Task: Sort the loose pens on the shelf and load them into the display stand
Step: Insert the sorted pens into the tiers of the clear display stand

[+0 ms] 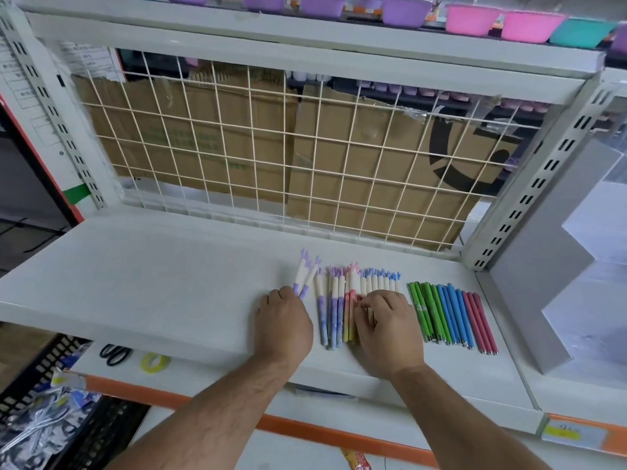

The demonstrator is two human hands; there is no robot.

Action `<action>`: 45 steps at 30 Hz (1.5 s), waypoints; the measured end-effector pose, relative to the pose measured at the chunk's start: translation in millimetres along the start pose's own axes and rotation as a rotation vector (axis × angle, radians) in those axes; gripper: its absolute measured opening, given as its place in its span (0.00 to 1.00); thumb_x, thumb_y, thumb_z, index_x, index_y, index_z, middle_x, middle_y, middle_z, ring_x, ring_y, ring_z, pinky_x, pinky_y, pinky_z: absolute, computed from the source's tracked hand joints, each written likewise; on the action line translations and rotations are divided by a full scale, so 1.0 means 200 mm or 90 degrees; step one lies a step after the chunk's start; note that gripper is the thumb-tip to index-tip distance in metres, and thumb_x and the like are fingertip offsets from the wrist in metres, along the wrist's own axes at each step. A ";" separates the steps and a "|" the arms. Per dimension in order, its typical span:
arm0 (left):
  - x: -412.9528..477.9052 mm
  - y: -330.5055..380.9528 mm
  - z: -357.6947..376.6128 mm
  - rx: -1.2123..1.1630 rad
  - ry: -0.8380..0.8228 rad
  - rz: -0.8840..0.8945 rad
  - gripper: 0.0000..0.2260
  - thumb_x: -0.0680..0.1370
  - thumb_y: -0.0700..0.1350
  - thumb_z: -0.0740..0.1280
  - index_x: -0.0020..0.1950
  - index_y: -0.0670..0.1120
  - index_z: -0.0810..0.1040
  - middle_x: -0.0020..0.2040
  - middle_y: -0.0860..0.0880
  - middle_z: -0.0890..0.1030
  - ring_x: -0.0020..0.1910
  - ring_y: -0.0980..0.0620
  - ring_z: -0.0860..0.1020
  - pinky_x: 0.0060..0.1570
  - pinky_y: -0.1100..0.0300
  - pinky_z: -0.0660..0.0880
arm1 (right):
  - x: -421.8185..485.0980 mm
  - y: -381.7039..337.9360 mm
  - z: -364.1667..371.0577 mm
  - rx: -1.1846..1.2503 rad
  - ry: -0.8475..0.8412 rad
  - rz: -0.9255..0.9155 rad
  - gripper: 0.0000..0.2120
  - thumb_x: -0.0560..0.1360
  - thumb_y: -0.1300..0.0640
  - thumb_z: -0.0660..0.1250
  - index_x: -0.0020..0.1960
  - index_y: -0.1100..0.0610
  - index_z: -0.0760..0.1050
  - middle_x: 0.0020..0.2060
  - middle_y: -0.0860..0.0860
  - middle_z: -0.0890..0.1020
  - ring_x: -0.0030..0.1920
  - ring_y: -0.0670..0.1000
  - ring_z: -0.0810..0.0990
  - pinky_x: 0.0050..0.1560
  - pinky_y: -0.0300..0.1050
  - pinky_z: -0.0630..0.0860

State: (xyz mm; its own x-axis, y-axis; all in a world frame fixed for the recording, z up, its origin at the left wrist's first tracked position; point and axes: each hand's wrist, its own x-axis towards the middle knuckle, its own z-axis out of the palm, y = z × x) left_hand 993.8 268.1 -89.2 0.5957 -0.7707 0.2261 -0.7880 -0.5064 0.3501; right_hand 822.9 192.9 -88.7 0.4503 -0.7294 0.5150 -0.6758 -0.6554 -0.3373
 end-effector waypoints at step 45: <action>-0.49 1.52 0.11 -0.676 -0.278 -0.099 0.06 0.84 0.45 0.60 0.54 0.50 0.77 0.47 0.45 0.81 0.40 0.50 0.82 0.35 0.55 0.80 | 0.09 0.96 -1.18 0.385 -0.131 0.264 0.08 0.76 0.55 0.71 0.40 0.57 0.81 0.32 0.53 0.84 0.35 0.55 0.83 0.40 0.54 0.83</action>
State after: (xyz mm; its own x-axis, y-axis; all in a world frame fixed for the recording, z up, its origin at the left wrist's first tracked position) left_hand 693.5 181.8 -24.6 0.4066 -0.9017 -0.1469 -0.0604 -0.1870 0.9805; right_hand 563.2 100.0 41.9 0.3684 -0.9225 0.1152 -0.4026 -0.2700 -0.8747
